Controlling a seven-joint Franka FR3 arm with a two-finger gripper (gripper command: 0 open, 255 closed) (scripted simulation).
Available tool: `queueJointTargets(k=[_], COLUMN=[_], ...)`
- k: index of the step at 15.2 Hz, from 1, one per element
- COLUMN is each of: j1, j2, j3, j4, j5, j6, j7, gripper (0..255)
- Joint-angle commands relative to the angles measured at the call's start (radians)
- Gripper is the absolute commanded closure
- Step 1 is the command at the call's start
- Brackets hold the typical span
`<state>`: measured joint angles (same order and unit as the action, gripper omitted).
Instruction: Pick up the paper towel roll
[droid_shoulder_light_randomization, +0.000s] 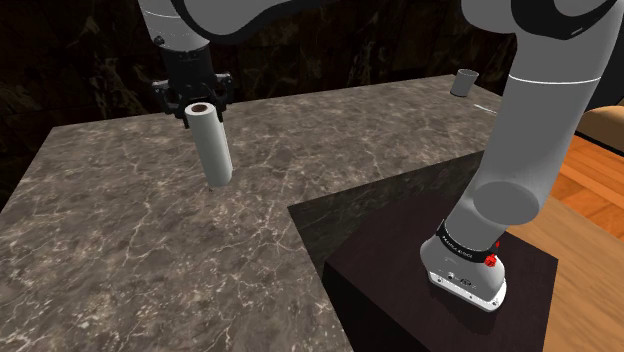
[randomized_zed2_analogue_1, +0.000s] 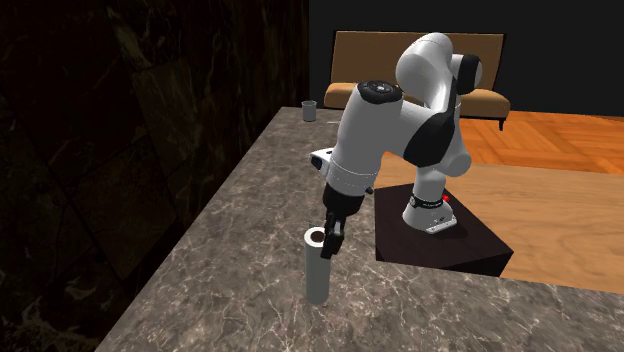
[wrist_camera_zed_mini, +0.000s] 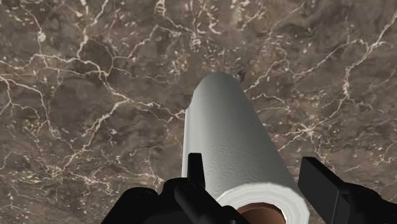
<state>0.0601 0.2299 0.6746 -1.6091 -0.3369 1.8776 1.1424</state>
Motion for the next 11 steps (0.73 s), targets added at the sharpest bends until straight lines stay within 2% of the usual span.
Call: queueJointTargets(k=[1,5,11], j1=[0.000,-0.002,0.007], j2=[0.001,-0.001,0.001], j3=[0.000,0.000,0.004], j4=[-0.001,-0.004,0.078], j5=[0.000,0.002,0.006], j6=[0.000,0.001,-0.078], j7=[0.000,-0.001,-0.016], gripper=[255,255,255])
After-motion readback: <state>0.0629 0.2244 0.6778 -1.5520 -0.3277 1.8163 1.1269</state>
